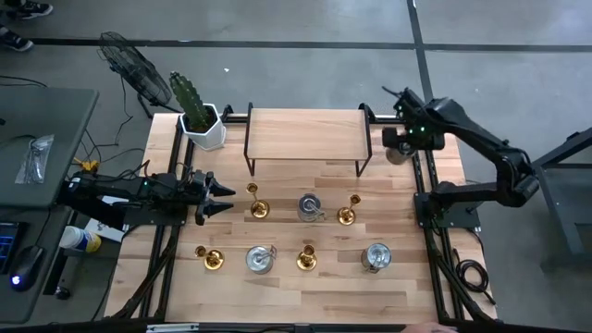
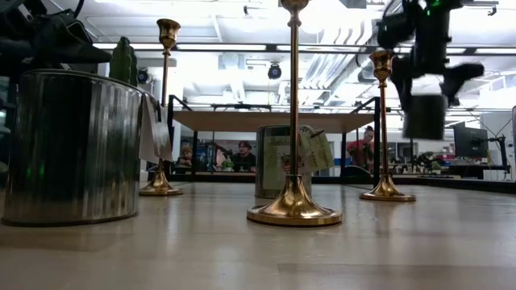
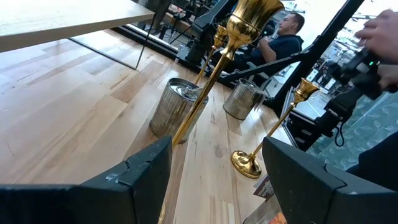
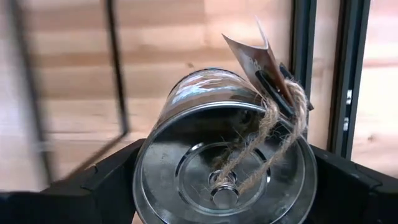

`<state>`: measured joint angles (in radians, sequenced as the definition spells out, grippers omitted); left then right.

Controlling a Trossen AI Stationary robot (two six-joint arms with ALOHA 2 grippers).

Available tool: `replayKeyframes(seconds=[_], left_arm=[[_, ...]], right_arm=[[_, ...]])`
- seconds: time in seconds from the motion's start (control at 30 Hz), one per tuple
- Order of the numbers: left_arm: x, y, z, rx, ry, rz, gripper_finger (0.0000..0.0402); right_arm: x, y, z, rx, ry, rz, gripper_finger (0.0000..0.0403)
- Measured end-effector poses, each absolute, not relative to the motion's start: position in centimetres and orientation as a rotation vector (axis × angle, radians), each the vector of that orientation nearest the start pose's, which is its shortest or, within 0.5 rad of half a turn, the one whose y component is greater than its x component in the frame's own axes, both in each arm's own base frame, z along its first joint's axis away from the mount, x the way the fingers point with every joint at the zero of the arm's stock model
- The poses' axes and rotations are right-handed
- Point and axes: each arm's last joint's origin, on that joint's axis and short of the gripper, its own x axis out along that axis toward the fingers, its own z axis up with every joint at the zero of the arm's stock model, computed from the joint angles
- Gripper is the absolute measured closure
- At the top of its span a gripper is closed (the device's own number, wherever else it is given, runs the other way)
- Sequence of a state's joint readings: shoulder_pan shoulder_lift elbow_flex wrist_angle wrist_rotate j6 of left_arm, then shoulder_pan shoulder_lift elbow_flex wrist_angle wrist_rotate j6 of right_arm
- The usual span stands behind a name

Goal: Pick & Place candle stick holders
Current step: Put the silver scented candle on the shelf

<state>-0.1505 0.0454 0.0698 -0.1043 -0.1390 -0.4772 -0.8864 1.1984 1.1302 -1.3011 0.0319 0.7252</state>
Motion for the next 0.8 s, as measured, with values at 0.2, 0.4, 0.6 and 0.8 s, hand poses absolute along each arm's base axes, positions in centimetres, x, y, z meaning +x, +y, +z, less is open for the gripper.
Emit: replayKeyframes(seconds=[0.2, 0.4, 0.6, 0.8], left_arm=[[9.5, -1.0, 17.4, -0.465, 0.08, 0.008, 0.0156], [9.5, -1.0, 17.4, -0.465, 0.08, 0.008, 0.0156], [9.5, -1.0, 17.4, -0.465, 0.08, 0.007, 0.0156], [9.5, -1.0, 17.4, -0.465, 0.08, 0.008, 0.0156]], right_arm=[[12.3, -15.0, 34.9, 1.074, 0.857, -1.175, 0.0057], [13.5, -15.2, 39.2, 0.974, 0.753, -1.091, 0.0057], [16.1, -16.5, 41.2, 0.894, 0.751, -1.019, 0.0057], [19.2, -18.9, 41.5, 0.839, 0.789, -0.981, 0.0053]])
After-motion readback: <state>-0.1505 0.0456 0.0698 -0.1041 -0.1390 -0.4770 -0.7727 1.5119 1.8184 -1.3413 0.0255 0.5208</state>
